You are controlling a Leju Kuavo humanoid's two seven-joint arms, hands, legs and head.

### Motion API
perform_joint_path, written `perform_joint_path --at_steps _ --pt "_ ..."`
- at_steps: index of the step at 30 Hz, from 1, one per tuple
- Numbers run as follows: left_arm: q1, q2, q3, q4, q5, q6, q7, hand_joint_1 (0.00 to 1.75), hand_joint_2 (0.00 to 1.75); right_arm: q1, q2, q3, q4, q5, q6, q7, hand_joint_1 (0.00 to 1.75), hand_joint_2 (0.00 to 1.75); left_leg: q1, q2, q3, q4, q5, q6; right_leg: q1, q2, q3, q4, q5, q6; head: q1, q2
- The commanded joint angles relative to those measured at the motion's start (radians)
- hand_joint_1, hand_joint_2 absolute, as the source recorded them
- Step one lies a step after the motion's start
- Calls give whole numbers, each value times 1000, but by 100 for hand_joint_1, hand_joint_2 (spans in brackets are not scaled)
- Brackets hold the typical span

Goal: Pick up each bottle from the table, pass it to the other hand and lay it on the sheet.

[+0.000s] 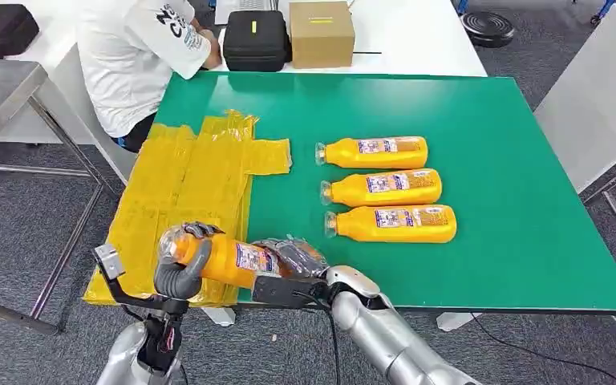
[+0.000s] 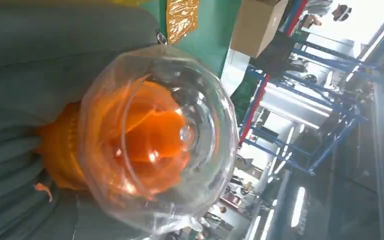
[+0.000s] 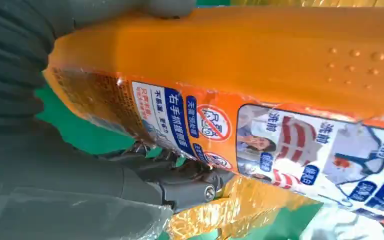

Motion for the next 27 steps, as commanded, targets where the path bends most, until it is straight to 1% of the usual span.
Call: perform_joint_path --at_steps 1,6,8,9,10,12,14,15,16,18,19,21,25,27 --pt "-10 4 -29 4 -46 22 -16 175 175 14 3 -57 -88 -19 -152 -9 0 0 1 0 5 0 -2 -2 1 -1 5 -1 -2 -2 0 0" --pt "-10 3 -29 4 -45 23 -16 175 175 18 1 -58 -87 -20 -152 -9 0 0 2 0 5 0 -3 -2 2 0 6 0 -3 -2 0 0" --pt "-10 3 -29 4 -45 23 -16 175 175 18 1 -58 -87 -20 -152 -9 0 0 0 0 2 0 -1 -1 1 0 3 0 -1 -1 0 0" --pt "-13 -2 -22 10 -32 22 -16 175 175 21 2 -65 -95 -29 -160 -23 0 0 2 0 5 0 -3 -2 2 0 6 0 -3 -2 0 0" --pt "-18 -1 -20 11 -28 24 -16 175 175 21 3 -70 -106 -34 -163 -33 0 0 1 0 2 0 -1 -1 1 0 2 0 -1 -1 0 0" --pt "-28 2 -22 13 -20 21 -10 175 175 21 0 -78 -132 -44 -167 -43 0 0 2 0 5 0 -3 -2 2 -1 6 0 -3 -2 0 0" --pt "-49 1 -25 20 -5 29 4 175 175 13 8 -90 -163 -62 -164 -51 0 0 1 -1 2 1 -2 -2 1 -1 3 0 -2 -1 0 0" --pt "-59 1 -29 22 2 33 12 175 175 4 11 -92 -174 -73 -146 -47 0 0 2 -1 4 1 -3 -2 2 -2 5 0 -3 -2 0 0" --pt "-63 0 -29 24 8 39 16 175 175 2 11 -91 -181 -75 -143 -48 0 0 1 -1 3 1 -2 -2 1 -1 4 1 -2 -2 0 0" --pt "-67 -7 -19 29 34 65 16 175 175 0 12 -89 -187 -106 -112 -73 0 0 1 -1 1 1 -1 -1 1 -1 2 0 -1 -1 0 0" --pt "-69 -9 -5 31 47 82 9 175 175 4 10 -88 -192 -129 -100 -99 0 0 2 -1 4 1 -3 -2 2 -1 4 1 -3 -2 0 0" --pt "-89 -9 31 43 29 171 -19 175 175 23 2 -98 -223 -186 -74 -150 0 0 1 -1 3 0 -1 -2 1 -2 3 0 -2 -1 0 0" --pt "-124 6 75 85 42 218 -29 175 175 66 -31 -104 -301 -218 -60 -161 0 0 2 -2 4 0 -2 -2 2 -3 5 0 -2 -2 0 0" --pt "-139 2 99 103 31 258 -48 175 175 82 -38 -115 -324 -232 -57 -164 0 0 2 -3 5 0 -2 -2 2 -4 7 -1 -3 -2 0 0"
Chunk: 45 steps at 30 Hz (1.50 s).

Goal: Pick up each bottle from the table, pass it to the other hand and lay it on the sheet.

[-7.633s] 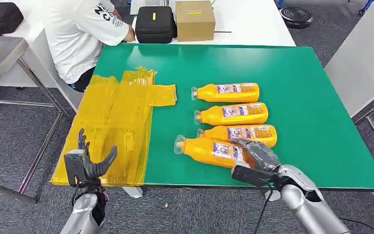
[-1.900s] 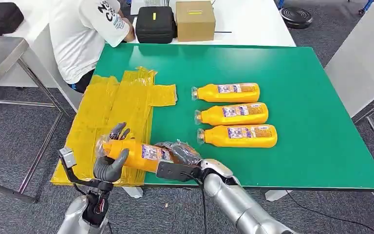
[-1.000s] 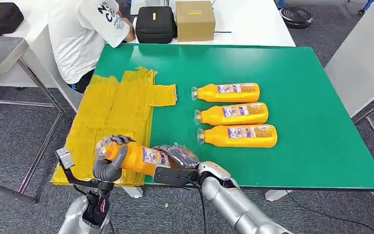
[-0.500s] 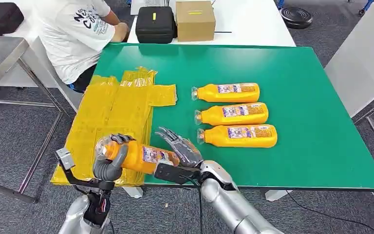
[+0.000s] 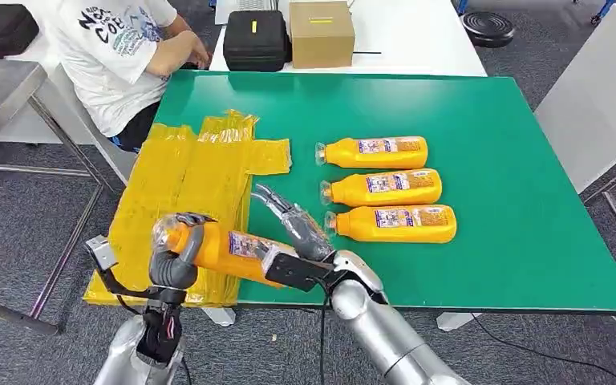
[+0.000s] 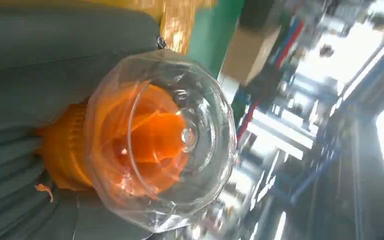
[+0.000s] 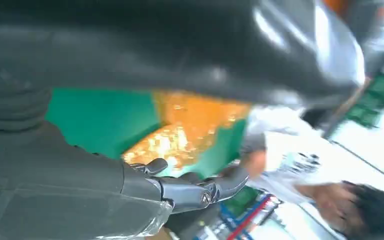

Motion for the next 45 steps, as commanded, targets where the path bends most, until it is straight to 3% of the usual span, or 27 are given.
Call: perform_joint_path --at_steps 1,5,7,9,13,18,28,35,40,45 --pt "-118 6 107 126 -13 106 -40 175 175 40 -57 -35 -117 -59 36 -19 0 0 2 -2 5 0 -1 -2 2 -3 6 -1 -2 -2 0 0" --pt "-159 12 127 132 -113 218 -105 175 175 61 -51 -71 -147 -82 20 -7 0 0 1 -2 2 0 -1 -1 1 -3 3 0 -1 -1 0 0" --pt "-170 23 111 83 -320 408 -178 175 175 76 -48 -111 -159 -101 -7 10 0 0 1 -2 2 0 -1 -2 1 -3 4 0 -2 -1 0 0" --pt "-168 22 113 42 -363 442 -157 175 175 78 -53 -124 -158 -105 -9 11 0 0 2 -3 2 1 -2 -2 2 -3 4 0 -2 -2 0 0" --pt "-173 53 63 2 -682 705 -200 175 175 101 -53 -163 -170 -122 -30 6 0 0 2 -1 4 1 -3 -2 2 -2 6 0 -3 -2 0 0" --pt "-151 69 0 -48 -942 822 -150 175 175 116 -60 -192 -179 -139 -49 -2 0 0 1 -1 2 0 -1 -1 1 -2 3 0 -1 -1 0 0" --pt "-144 80 -29 -70 -1040 818 -105 175 175 106 -52 -205 -174 -138 -49 -1 0 0 2 0 4 1 -3 -2 2 -1 5 0 -2 -2 0 0" --pt "-127 156 -132 -130 -1445 745 103 175 175 128 -63 -239 -206 -141 -41 9 0 0 1 0 2 0 -1 -1 1 -1 3 -1 -1 -1 0 0" --pt "-144 212 -212 -23 -1742 550 281 175 175 139 -65 -251 -234 -134 -5 11 0 0 1 -1 4 -1 -2 -2 1 -2 5 -1 -2 -2 0 0" --pt "-174 207 -227 150 -1866 528 356 175 175 121 -57 -253 -249 -133 21 13 0 0 1 0 6 -1 -2 -2 1 -1 6 -1 -2 -2 0 0"
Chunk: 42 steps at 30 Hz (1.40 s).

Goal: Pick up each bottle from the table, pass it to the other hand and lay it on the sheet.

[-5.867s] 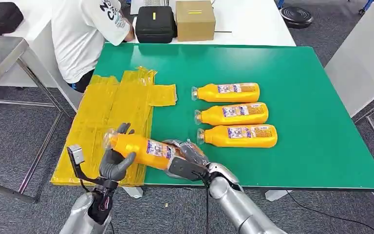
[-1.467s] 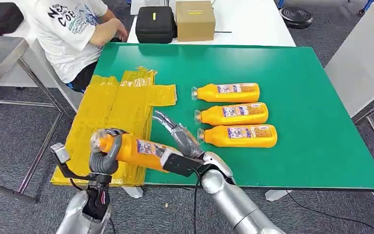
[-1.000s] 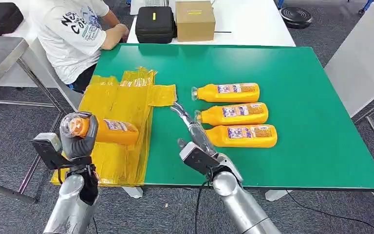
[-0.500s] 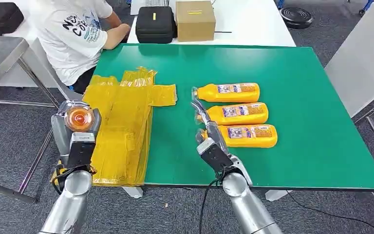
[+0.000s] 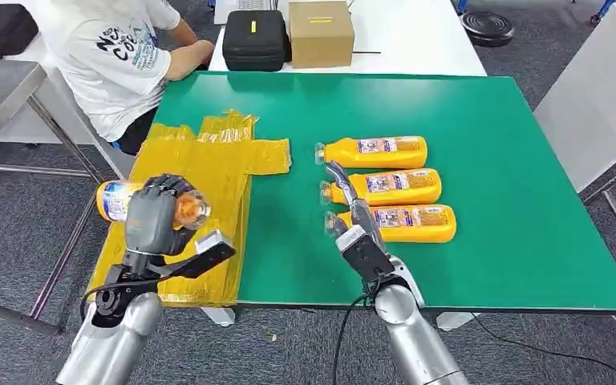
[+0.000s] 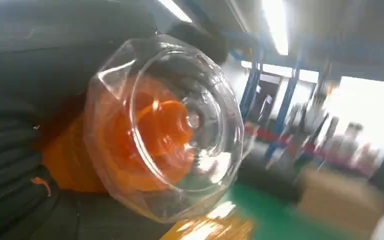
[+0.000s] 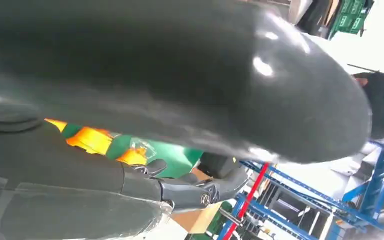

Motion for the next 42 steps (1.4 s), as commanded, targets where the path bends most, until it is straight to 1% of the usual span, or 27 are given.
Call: perform_joint_path --at_steps 1,2,3,4,5,6,8,14,15,17,18,19,21,22,23,25,27,29,31,33,34,36,37,38,39,40,42 --pt "-72 66 -106 275 -174 -36 115 175 175 -36 -11 -25 -19 -2 37 10 0 0 0 -1 4 -1 -1 -1 0 -1 4 -1 -1 -1 0 0" --pt "-95 57 -109 326 -204 -38 137 175 175 -43 -9 -24 -21 -2 38 10 0 0 1 -1 6 -1 -2 -2 2 -2 6 -1 -2 -2 0 0" --pt "-118 54 -117 367 -242 -38 166 175 175 -45 -8 -25 -26 -3 37 10 0 0 1 -1 4 -1 -1 -2 1 -2 4 0 -1 -1 0 0" --pt "-139 44 -115 403 -260 -35 183 175 175 -44 -7 -26 -34 -3 37 10 0 0 2 -2 7 0 -2 -2 2 -2 7 0 -3 -2 0 0" --pt "-177 34 -121 476 -305 -24 217 175 175 -41 -8 -28 -51 -4 39 10 0 0 1 -2 4 0 -1 -2 2 -3 5 0 -2 -2 0 0" --pt "-203 21 -114 526 -307 -9 219 175 175 -36 -8 -31 -68 -3 36 10 0 0 1 -2 3 0 0 -1 1 -3 3 0 -1 -1 0 0" --pt "-239 5 -112 589 -324 10 224 175 175 -27 -12 -36 -93 -6 43 16 0 0 2 -4 4 1 -1 -2 2 -4 5 0 -2 -2 0 0" --pt "-239 5 -112 589 -324 10 224 175 175 -27 -12 -36 -93 -6 43 16 0 0 0 -1 2 0 0 -1 0 -1 3 0 -1 -1 0 0" --pt "-237 5 -112 589 -324 12 223 175 175 -25 -12 -36 -92 -6 42 15 0 0 2 -2 5 0 -2 -2 2 -2 7 0 -3 -2 0 0" --pt "-237 5 -112 589 -324 12 223 175 175 -25 -12 -36 -92 -6 42 15 0 0 1 -1 3 0 -1 -1 1 -1 4 0 -1 -1 0 0" --pt "-237 5 -112 589 -324 12 223 175 175 -25 -12 -36 -92 -6 42 15 0 0 2 -1 6 1 -2 -2 2 -2 7 0 -3 -2 0 0" --pt "-237 5 -112 589 -324 12 223 175 175 -25 -12 -36 -92 -6 42 15 0 0 2 -1 5 1 -2 -2 2 -2 5 0 -2 -2 0 0" --pt "-249 -10 -98 609 -333 23 235 175 175 -21 -13 -39 -104 -6 42 16 0 0 2 -1 5 1 -2 -2 2 -2 6 0 -3 -2 0 0" --pt "-275 -13 -114 646 -337 44 257 175 175 -15 -17 -41 -119 -7 42 17 0 0 1 -2 3 1 -1 -2 2 -2 4 0 -2 -1 0 0" --pt "-305 -34 -100 707 -337 86 258 175 175 -6 -22 -42 -135 -7 40 16 0 0 2 -2 5 1 -2 -2 2 -3 7 0 -3 -2 0 0" --pt "-356 -56 -105 776 -337 131 269 175 175 -1 -24 -41 -147 -2 39 20 0 0 1 -4 1 1 0 -1 1 -4 3 0 -1 -1 0 0" --pt "-406 -83 -80 836 -335 152 255 175 175 1 -21 -41 -151 2 40 24 0 0 2 -5 2 2 0 -2 2 -6 4 0 -2 -2 0 0" --pt "-445 -105 -60 874 -327 149 240 175 175 14 -20 -38 -152 8 41 30 0 0 1 -4 1 1 0 -1 1 -4 2 0 -1 -1 0 0" --pt "-460 -116 -32 902 -295 142 218 175 175 37 -25 -32 -145 14 46 23 0 0 2 -6 3 2 -1 -2 2 -6 5 0 -3 -2 0 0" --pt "-462 -118 -22 913 -290 150 219 175 175 43 -25 -27 -134 20 50 11 0 0 1 -3 2 0 0 -2 1 -3 4 0 -1 -1 0 0" --pt "-467 -119 -22 918 -292 143 219 175 175 41 -24 -28 -129 21 49 9 0 0 3 -3 6 1 -2 -3 3 -4 8 -1 -3 -2 0 0" --pt "-478 -124 -14 922 -283 141 211 175 175 37 -23 -31 -124 21 49 9 0 0 1 -2 3 0 0 -2 1 -1 4 0 -1 -1 0 0" --pt "-492 -127 -15 924 -285 133 212 175 175 36 -23 -32 -122 21 49 9 0 0 2 -1 5 1 -2 -3 2 -2 6 0 -3 -2 0 0" --pt "-507 -134 -9 939 -280 135 207 175 175 34 -22 -34 -115 21 49 9 0 0 1 -1 3 1 -1 -2 1 -2 4 0 -1 -1 0 0" --pt "-516 -137 -10 941 -280 128 207 175 175 34 -22 -35 -114 21 49 9 0 0 3 -2 5 2 -3 -3 3 -3 7 1 -3 -2 0 0" --pt "-528 -143 -3 956 -268 118 191 175 175 35 -23 -36 -111 21 49 11 0 0 2 -3 2 2 0 -2 2 -3 4 0 -2 -2 0 0" --pt "-536 -150 -1 965 -261 115 180 175 175 41 -26 -35 -109 21 50 8 0 0 3 -3 5 3 -2 -3 3 -3 7 1 -3 -2 0 0"
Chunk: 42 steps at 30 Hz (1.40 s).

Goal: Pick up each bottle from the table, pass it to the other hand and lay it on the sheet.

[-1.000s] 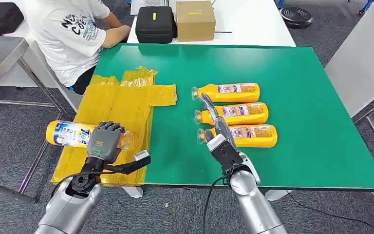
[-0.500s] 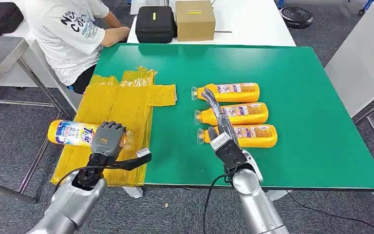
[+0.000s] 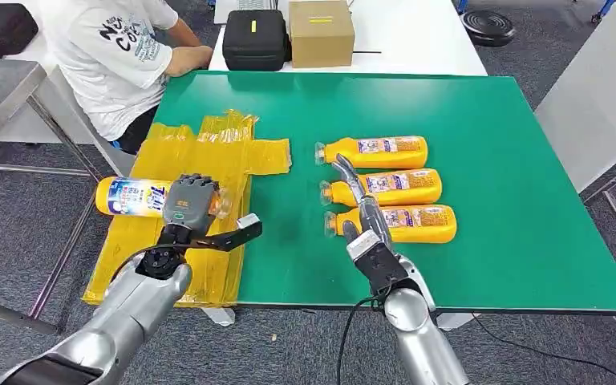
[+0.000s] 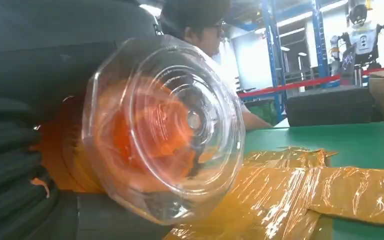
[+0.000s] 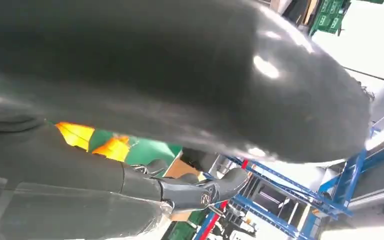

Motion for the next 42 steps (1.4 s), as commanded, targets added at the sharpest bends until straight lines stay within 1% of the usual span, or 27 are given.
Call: perform_joint_path --at_steps 1,2,3,4,5,6,8,12,14,15,17,18,20,21,23,25,26,29,30,33,34,35,37,38,40,41,42 --pt "-136 -57 41 172 23 -37 -36 175 175 -5 -27 -12 42 0 5 -7 0 0 4 -3 8 3 -5 -3 4 -4 10 1 -5 -3 0 0" --pt "-134 -57 32 176 13 -36 -26 175 175 -3 -27 -12 44 1 5 -10 0 0 4 -2 8 3 -5 -3 4 -3 10 1 -5 -3 0 0" --pt "-131 -61 39 185 25 -54 -30 175 175 -2 -27 -13 46 1 6 -12 0 0 2 -1 3 1 -2 -1 2 -2 4 -1 -2 -1 0 0" --pt "-127 -61 41 188 28 -56 -33 175 175 -3 -27 -14 47 1 6 -13 0 0 3 -2 6 1 -3 -2 3 -3 8 -1 -3 -2 0 0" --pt "-127 -61 41 188 28 -56 -33 175 175 -3 -27 -14 47 1 6 -13 0 0 2 -1 4 0 -2 -2 2 -2 6 -1 -2 -1 0 0" --pt "-127 -61 41 188 28 -56 -33 175 175 -3 -27 -14 47 1 6 -13 0 0 2 -1 6 0 -3 -2 2 -2 8 -1 -3 -2 0 0" --pt "-127 -61 41 188 28 -56 -33 175 175 -3 -27 -14 47 1 6 -13 0 0 1 1 3 0 -2 -1 1 0 4 -1 -1 -1 0 0" --pt "-125 -62 37 197 30 -74 -38 175 175 -20 -22 -18 57 1 6 -10 0 0 3 0 6 1 -4 -3 3 -1 8 0 -3 -2 0 0" --pt "-124 -65 29 203 23 -74 -35 175 175 -31 -20 -19 76 0 12 -6 0 0 1 1 3 0 -1 -1 1 0 3 -1 -1 -1 0 0" --pt "-123 -67 27 206 22 -77 -36 175 175 -32 -20 -19 80 -1 13 -6 0 0 2 1 6 1 -3 -2 2 1 7 0 -3 -2 0 0" --pt "-115 -69 13 210 10 -84 -28 175 175 -35 -19 -17 98 -4 19 -9 0 0 1 1 3 0 -1 -1 1 0 3 -1 -1 -1 0 0" --pt "-112 -66 -3 213 -10 -84 -17 175 175 -35 -20 -14 105 -5 24 -10 0 0 1 1 5 1 -2 -2 2 0 6 0 -2 -2 0 0" --pt "-101 -67 -17 224 -25 -103 -7 175 175 -36 -20 -9 117 -5 26 -11 0 0 1 1 2 0 -1 -1 1 1 3 -1 0 -1 0 0" --pt "-97 -67 -17 224 -26 -100 -6 175 175 -36 -20 -8 118 -5 26 -11 0 0 2 1 6 0 -3 -2 2 1 7 -1 -2 -2 0 0" --pt "-97 -67 -17 224 -26 -100 -6 175 175 -36 -20 -8 118 -5 26 -11 0 0 1 1 3 -1 -1 -1 1 1 4 -1 -1 -1 0 0" --pt "-96 -64 -45 237 -52 -114 13 175 175 -40 -21 -2 122 -8 33 -12 0 0 1 1 4 0 -2 -1 1 1 5 -1 -1 -1 0 0" --pt "-91 -63 -62 241 -52 -119 18 175 175 -38 -24 0 124 -8 33 -12 0 0 2 2 6 0 -3 -2 2 1 7 -1 -2 -2 0 0" --pt "-77 -54 -167 259 -52 -123 64 175 175 -22 -27 4 126 -9 34 -14 0 0 0 1 3 -1 -1 -1 0 0 4 -1 -1 -1 0 0" --pt "-74 -56 -169 262 -52 -128 69 175 175 -22 -27 5 127 -9 34 -14 0 0 1 1 6 -1 -2 -2 1 1 6 -1 -2 -2 0 0" --pt "-77 -65 -212 276 -52 -134 99 175 175 -41 -22 10 137 -11 40 -11 0 0 2 2 6 0 -3 -2 2 1 7 -1 -2 -2 0 0" --pt "-75 -69 -203 279 -43 -139 97 175 175 -43 -22 11 140 -11 40 -11 0 0 1 1 3 0 -2 -1 1 1 4 -1 -1 -1 0 0" --pt "-74 -71 -200 279 -41 -139 95 175 175 -44 -23 12 143 -11 40 -11 0 0 1 2 5 0 -3 -2 1 1 6 -1 -2 -2 0 0" --pt "-70 -71 -192 278 -35 -138 92 175 175 -43 -23 14 148 -12 41 -11 0 0 1 1 3 0 -2 -1 1 1 4 -1 -1 -1 0 0" --pt "-68 -71 -192 279 -35 -137 93 175 175 -43 -22 15 149 -12 41 -11 0 0 2 2 6 0 -3 -2 2 1 7 -1 -2 -2 0 0" --pt "-65 -69 -184 279 -31 -142 90 175 175 -49 -23 23 158 -12 41 -11 0 0 1 1 3 -1 -1 -1 1 1 4 -1 -1 -1 0 0" --pt "-65 -69 -184 279 -31 -142 90 175 175 -49 -23 23 158 -12 41 -11 0 0 2 2 5 0 -3 -2 2 2 6 -1 -2 -2 0 0" --pt "-64 -68 -183 279 -31 -140 91 175 175 -50 -23 24 159 -12 41 -11 0 0 1 2 4 0 -2 -2 1 2 5 -1 -1 -2 0 0"
